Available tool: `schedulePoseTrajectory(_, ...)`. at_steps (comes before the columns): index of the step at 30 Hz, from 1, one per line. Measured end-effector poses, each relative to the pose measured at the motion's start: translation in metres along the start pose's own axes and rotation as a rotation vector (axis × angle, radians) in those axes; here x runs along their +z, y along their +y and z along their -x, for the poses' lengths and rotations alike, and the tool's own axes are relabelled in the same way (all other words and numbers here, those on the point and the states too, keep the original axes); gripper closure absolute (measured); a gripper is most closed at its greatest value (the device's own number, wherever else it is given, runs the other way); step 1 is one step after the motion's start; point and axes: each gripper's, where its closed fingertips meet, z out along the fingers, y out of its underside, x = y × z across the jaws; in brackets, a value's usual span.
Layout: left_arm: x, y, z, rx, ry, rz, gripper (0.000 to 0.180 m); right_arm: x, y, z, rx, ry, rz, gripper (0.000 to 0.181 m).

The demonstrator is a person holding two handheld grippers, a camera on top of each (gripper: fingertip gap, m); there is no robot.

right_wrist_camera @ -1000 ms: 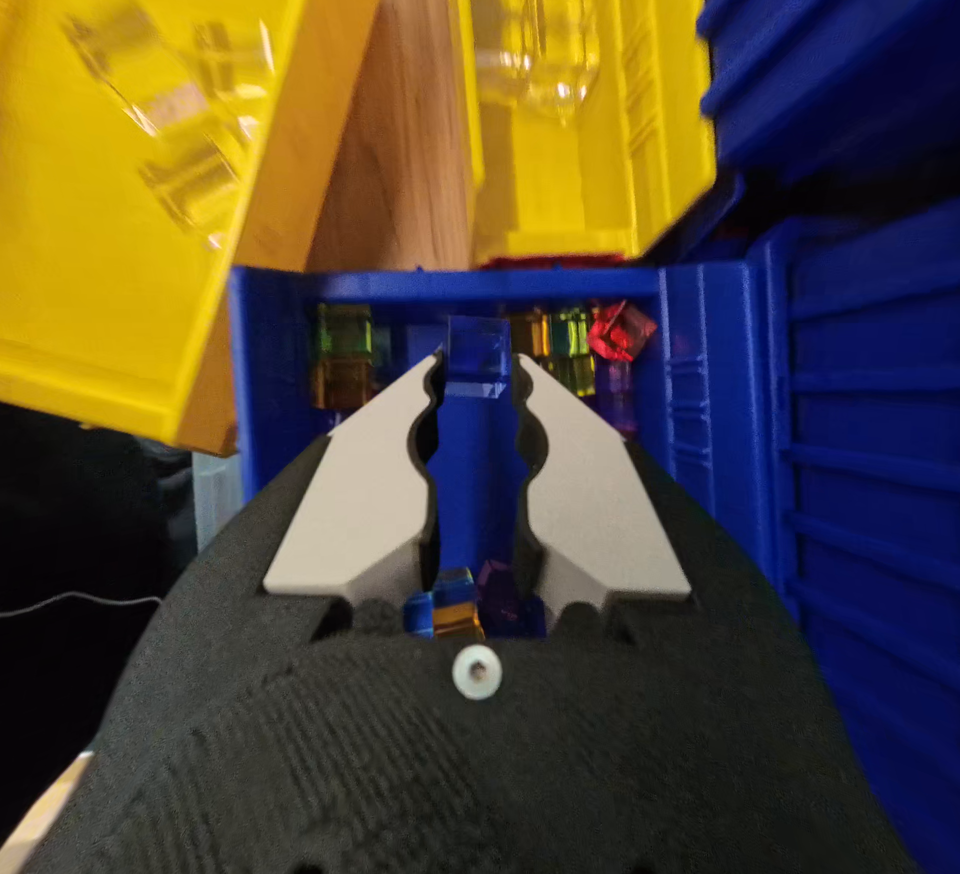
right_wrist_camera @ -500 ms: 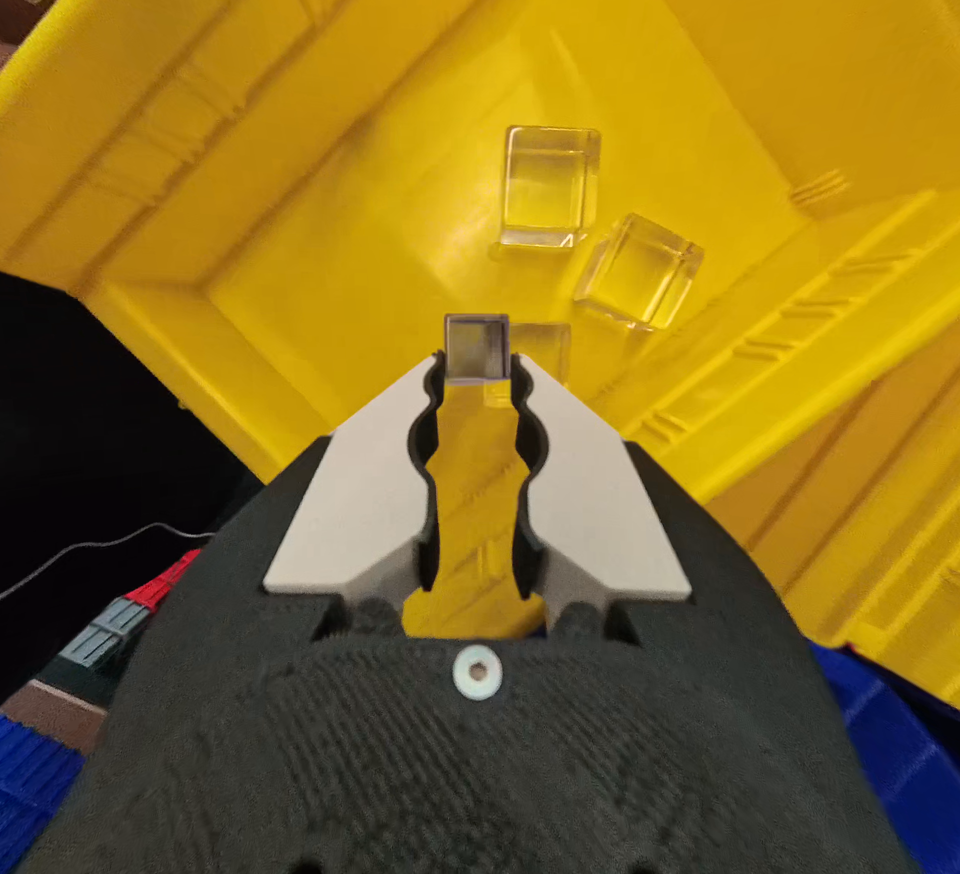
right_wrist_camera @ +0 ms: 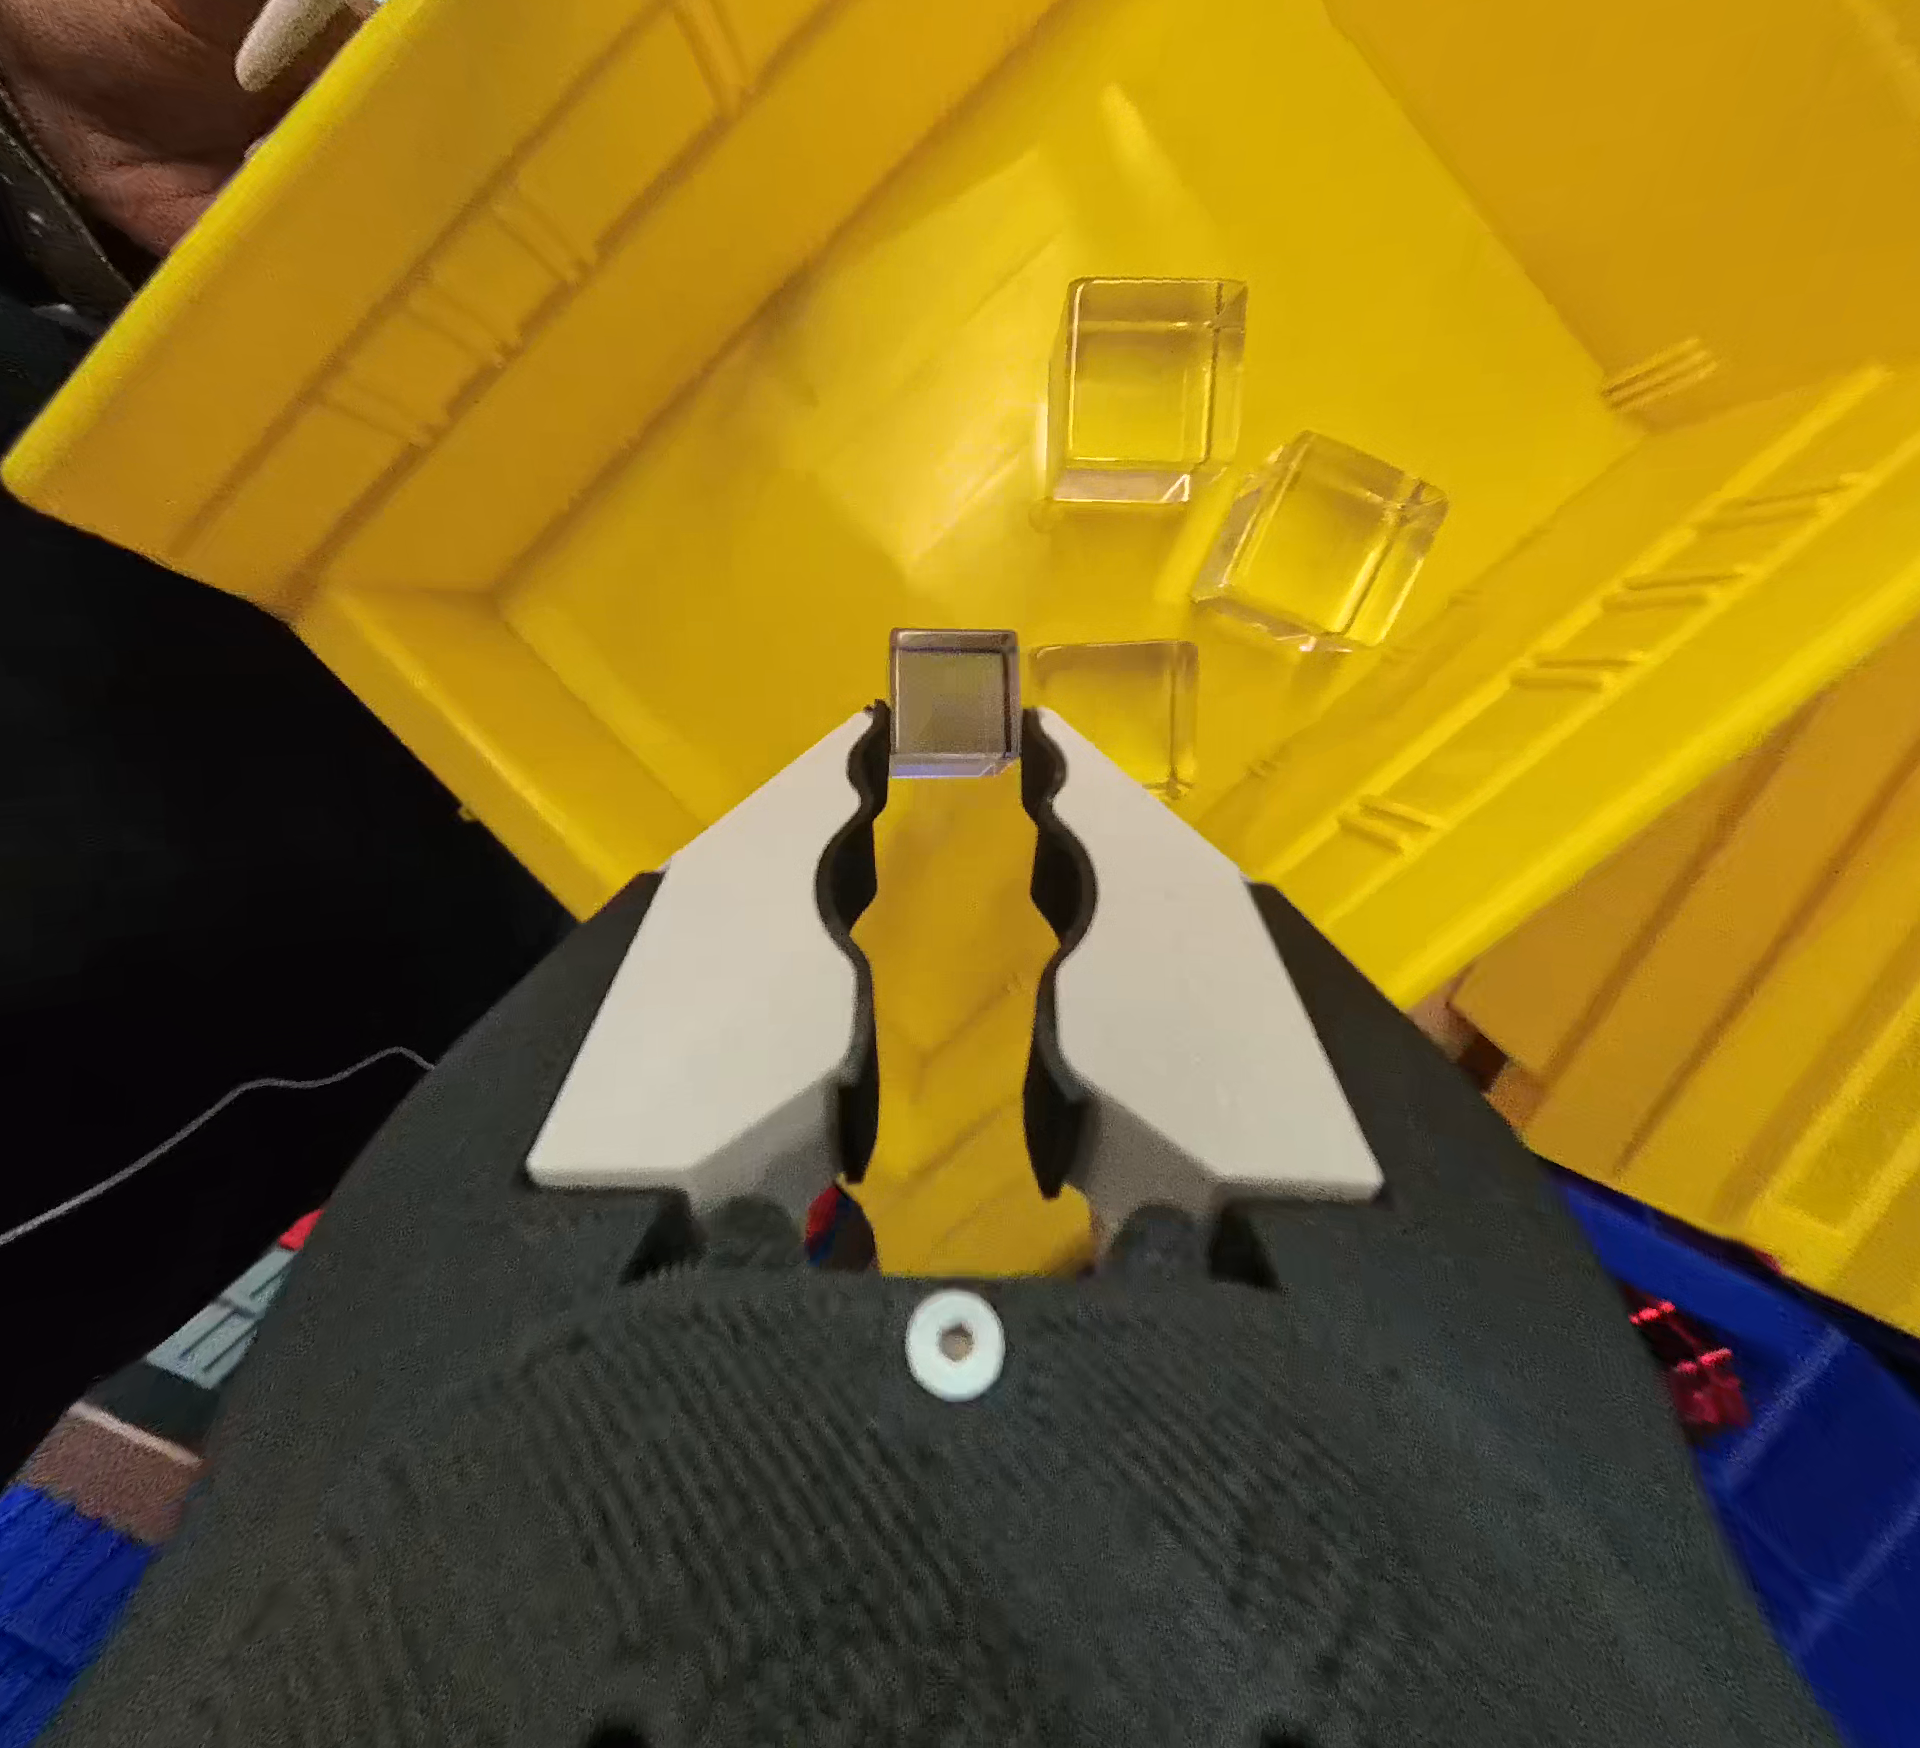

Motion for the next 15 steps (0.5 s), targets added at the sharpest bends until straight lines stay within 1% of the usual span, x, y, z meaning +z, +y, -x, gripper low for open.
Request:
schedulePoseTrajectory(4,0.000,0.001,0.000,-0.002,0.001,0.003,0.041,-0.041,0.000,-0.025,0.067,0.126,-0.099,0.157)
schedulePoseTrajectory(7,0.000,0.001,0.000,-0.005,0.001,0.005,0.041,-0.094,0.017,-0.060,0.200,0.274,-0.202,0.157)
schedulePoseTrajectory(9,0.000,0.001,0.000,-0.006,0.001,0.010,0.041,-0.124,0.046,-0.087,0.310,0.385,-0.232,0.157)
schedulePoseTrajectory(10,0.000,0.001,0.000,-0.006,0.000,0.013,0.041,-0.132,0.067,-0.100,0.367,0.437,-0.212,0.157)
schedulePoseTrajectory(12,0.000,0.002,0.000,-0.007,-0.001,0.020,0.041,-0.128,0.119,-0.115,0.470,0.484,-0.104,0.157)
schedulePoseTrajectory(15,0.000,0.002,0.000,-0.009,-0.002,0.031,0.041,-0.092,0.172,-0.110,0.570,0.411,0.012,0.157)
